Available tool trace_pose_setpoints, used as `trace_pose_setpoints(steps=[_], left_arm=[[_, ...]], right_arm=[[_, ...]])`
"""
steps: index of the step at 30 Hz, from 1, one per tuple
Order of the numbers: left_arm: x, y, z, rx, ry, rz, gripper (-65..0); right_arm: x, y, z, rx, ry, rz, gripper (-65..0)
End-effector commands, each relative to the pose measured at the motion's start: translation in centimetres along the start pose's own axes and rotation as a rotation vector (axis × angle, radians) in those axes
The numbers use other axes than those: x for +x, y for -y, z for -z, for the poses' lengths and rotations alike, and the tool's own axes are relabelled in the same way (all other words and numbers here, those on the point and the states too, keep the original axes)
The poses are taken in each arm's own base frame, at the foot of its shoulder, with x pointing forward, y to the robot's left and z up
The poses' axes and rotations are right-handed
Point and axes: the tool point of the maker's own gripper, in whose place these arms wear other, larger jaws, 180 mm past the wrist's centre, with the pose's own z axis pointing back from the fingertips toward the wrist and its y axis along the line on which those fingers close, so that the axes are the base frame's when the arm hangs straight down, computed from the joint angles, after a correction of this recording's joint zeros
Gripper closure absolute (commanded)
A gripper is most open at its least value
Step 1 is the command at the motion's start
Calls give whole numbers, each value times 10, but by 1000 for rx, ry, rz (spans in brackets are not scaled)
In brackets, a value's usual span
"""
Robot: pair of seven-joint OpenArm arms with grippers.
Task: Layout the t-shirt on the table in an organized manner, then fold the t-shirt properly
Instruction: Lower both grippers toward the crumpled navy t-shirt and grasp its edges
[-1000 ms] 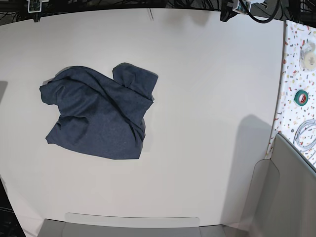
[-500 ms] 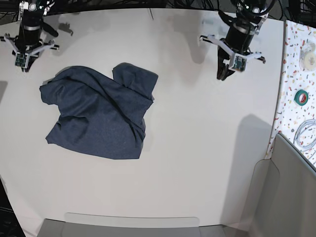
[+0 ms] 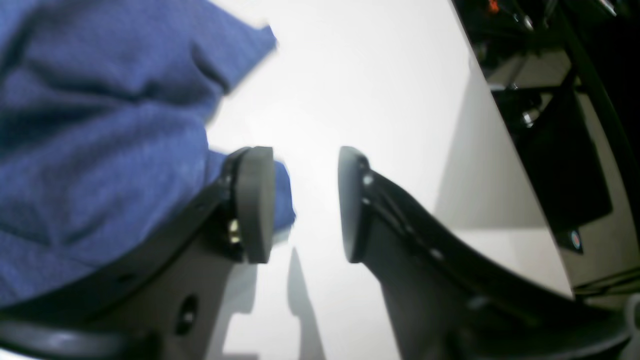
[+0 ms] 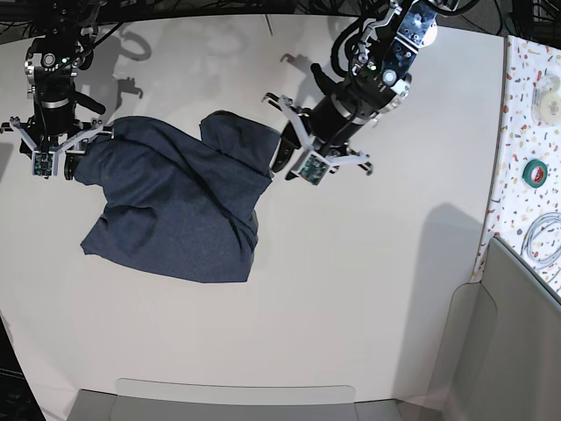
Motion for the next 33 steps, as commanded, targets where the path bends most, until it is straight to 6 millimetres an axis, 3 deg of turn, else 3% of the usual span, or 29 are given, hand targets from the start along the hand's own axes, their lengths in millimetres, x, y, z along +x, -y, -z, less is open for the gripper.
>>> trace_pose_setpoints(steps=[1,8,13,18,22,30,33], left_arm=[[9,-4,5,19,25,-8,-143],[22,-5,43,17,-26,-51,-197],[33,-5,67,12,-43,-62,-198],[14,-10,92,18,-125,-78,-198],[6,-10,99,6,-133,-103,-198],[13,25,96,-202,-103,-190,-195],[13,30,95,-234,-98,-161,-134]], right_arm=[[12,5,-1,-15,38,-8,-264],[16,2,2,13,44,-71,-299],[-2,9,11,10,-8,-81,-299],[-16,9,12,18,-45,-97,-300],[-17,12,13,13,-49,-99,-302],[-37,12,35,18,-113,-63,-302],[-43,5,44,36,-132,-52,-298]])
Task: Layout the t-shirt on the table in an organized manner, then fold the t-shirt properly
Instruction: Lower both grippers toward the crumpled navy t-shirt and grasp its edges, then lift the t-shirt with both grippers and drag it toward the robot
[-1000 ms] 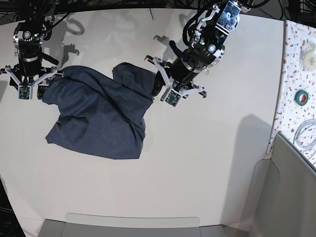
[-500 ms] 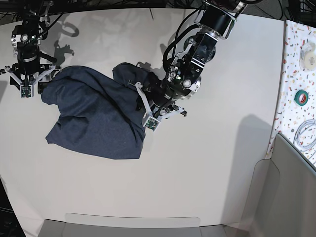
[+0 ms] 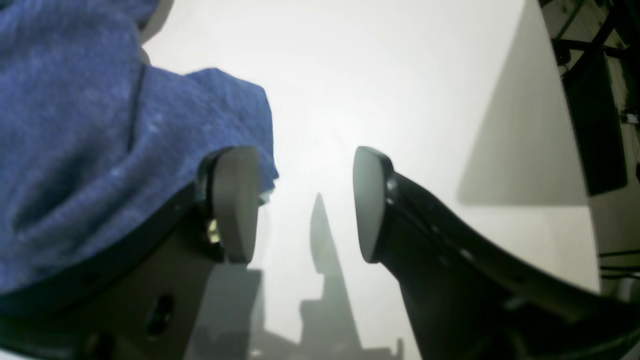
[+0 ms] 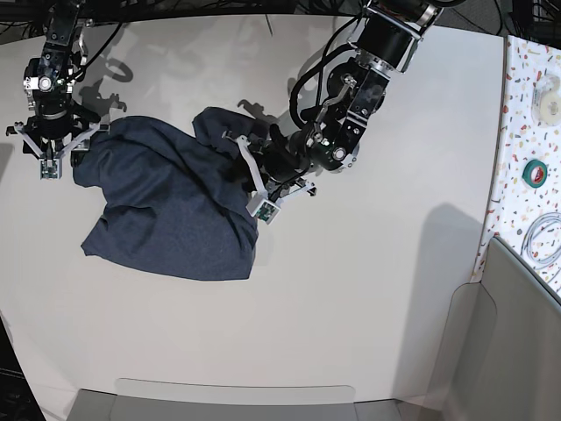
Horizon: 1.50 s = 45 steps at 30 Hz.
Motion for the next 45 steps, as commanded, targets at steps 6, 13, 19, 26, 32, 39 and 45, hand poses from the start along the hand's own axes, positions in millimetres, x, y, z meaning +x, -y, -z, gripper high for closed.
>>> trace_pose_setpoints(steps=[6,13,19,26,32,39,45], left_arm=[[14,0,2,-10,33,7,0],[2,-18,11,18,-14,-20,-1],[29,-68,1,111,45,-102,-1],[51,-119,3,186,60,-190,-1],[65,-125,11,192,134,-204,-7],[105,-114,-7,179,256,-160,-213],[147,-130,-64,233,455,-173,-219]], right_arm=[[5,-22,19,69,-4,-50,0],[-19,-60,14,163,-58,-105,0],[-35,-113,-27,303,-52,-191,0],[-42,-193,-80,523,-78,-293,0],[-16,-270,-119,724,-10,-382,0],[16,-297,-135,785,86,-373,-6],[41,-282,-135,740,146,-327,-163]])
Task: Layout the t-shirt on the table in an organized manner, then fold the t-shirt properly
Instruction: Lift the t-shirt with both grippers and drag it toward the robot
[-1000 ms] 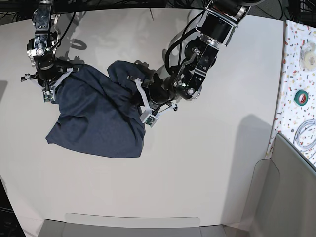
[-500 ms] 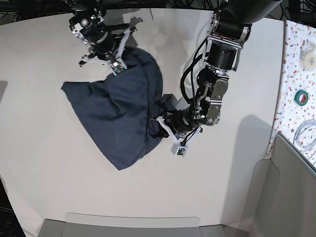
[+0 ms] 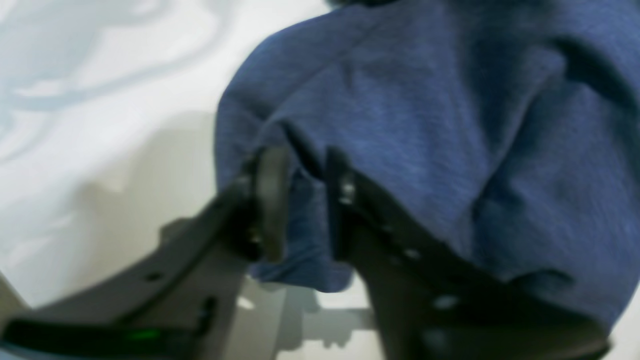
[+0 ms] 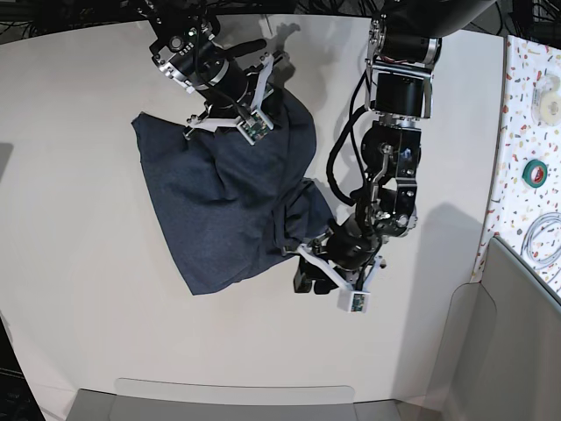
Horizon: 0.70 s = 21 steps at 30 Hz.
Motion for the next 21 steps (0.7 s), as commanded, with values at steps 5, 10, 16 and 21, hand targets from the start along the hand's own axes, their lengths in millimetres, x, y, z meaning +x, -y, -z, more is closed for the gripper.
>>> trace_pose_setpoints(steps=[5,10,16,21], left_arm=[[31,-3,-31,9,84,69,-219],[0,-5,-48,20,23,74,-218],[-34,-1,-59,18,-56,58,-218],[-49,3,-70,16,-74,52,-218]], right_arm=[[14,78,-14,-198,74,145,-248],[26,167,-40,-335,208,373,-249],[35,218,-17,-335,240,502,-250],[58,245,15,-302,248,567,-251]])
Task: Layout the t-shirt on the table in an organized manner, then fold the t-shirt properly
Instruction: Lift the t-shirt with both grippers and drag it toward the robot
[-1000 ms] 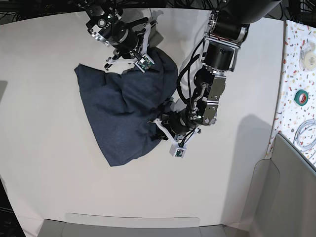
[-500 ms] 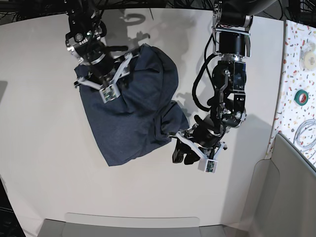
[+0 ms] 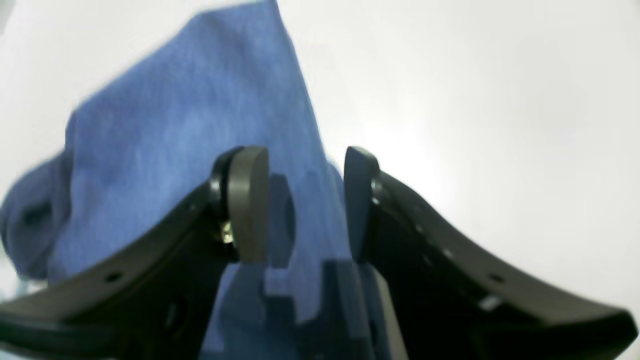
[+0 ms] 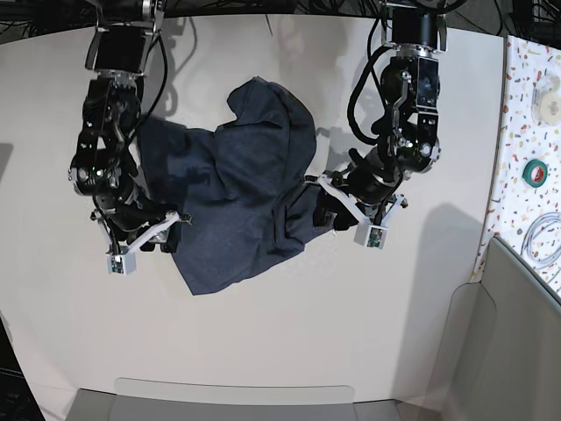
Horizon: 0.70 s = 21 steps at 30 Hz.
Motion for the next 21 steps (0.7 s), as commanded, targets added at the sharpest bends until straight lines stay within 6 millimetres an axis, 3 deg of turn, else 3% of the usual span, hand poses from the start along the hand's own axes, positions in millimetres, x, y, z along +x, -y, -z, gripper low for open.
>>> trace_pose_setpoints(steps=[1,5,8,14,17,19,21], left_arm=[[20,6,-2,-18,63,13,-218],[19,4,-3,-14,61,11,-218],[7,-5,-7,4,32,22,-218],[3,-7,-8,6,24,24,-218],[3,-6,-8,5,24,23,-217],[3,-9,-9,11,25,23,-217],[3,-9,-9,12,25,24,-217]], right_arm=[[29,1,2,5,64,-7,-253],[44,-2,30,79,40,100,-344],[45,-5,51,131,-6,183,-406],[53,-17,81,222,-49,181,-389],[46,-20,89,234,-68,210,-384],[42,-28,91,248,-74,211,-350],[34,-37,93,263,-86,225,-276]])
